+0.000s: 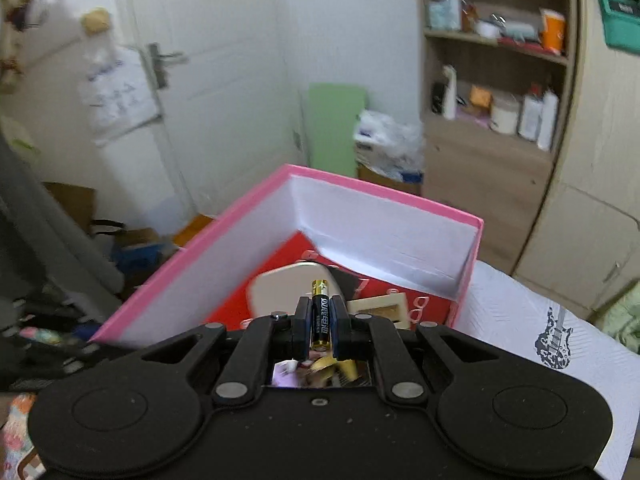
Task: Organize rigid objects
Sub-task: 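Carry the AA battery into the pink box and open the right gripper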
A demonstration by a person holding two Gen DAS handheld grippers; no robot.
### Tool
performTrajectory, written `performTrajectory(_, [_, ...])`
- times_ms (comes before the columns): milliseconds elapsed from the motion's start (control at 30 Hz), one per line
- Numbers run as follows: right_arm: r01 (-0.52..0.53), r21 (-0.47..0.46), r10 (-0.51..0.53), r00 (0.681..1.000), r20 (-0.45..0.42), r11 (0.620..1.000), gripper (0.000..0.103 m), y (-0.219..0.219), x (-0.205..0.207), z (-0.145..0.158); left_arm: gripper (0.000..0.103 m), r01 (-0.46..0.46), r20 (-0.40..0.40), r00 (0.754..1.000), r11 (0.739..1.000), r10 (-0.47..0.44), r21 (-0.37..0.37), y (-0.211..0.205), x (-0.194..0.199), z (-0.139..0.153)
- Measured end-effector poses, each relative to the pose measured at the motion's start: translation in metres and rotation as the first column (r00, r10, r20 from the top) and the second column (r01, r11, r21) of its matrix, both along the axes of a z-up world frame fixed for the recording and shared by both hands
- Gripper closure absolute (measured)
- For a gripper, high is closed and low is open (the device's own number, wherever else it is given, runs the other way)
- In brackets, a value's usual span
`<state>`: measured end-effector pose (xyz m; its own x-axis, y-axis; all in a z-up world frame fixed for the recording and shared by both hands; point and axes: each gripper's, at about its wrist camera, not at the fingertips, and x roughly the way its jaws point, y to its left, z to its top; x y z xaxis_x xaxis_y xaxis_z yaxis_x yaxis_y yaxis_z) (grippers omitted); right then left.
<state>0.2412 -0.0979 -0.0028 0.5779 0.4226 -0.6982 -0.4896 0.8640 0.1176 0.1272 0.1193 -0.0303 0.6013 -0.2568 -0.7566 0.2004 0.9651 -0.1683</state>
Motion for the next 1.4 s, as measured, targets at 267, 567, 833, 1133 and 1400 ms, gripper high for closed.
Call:
performTrajectory(267, [0.034,-0.111,-0.036,0.999,-0.019,0.993,0.091,0.015,0.033,-0.029,0.089,0.008,0.003,1.000,1.000,-0.008,-0.005,0.001,0.000,-0.001])
performTrajectory(567, [0.052,-0.150,-0.055,0.998,-0.016,0.987,0.091,0.018,0.040,-0.033,0.089,0.009,0.004,1.000,1.000,-0.009,-0.007,0.002,0.000,-0.001])
performTrajectory(833, [0.066,-0.124,-0.068,0.998,-0.010,0.990,0.089,0.015,0.048,-0.034,0.088,0.009,0.003,1.000,1.000,-0.009,-0.005,0.001,0.001,0.000])
performTrajectory(1133, [0.072,0.034,-0.073,0.997,0.029,0.997,0.087,-0.017,0.010,-0.004,0.088,0.010,0.001,1.000,1.000,-0.010,-0.001,0.000,0.002,-0.001])
performTrajectory(1400, [0.026,0.098,-0.033,0.997,0.071,0.995,0.083,-0.038,-0.058,0.007,0.088,0.006,-0.004,1.000,1.000,-0.006,-0.002,-0.001,0.002,-0.001])
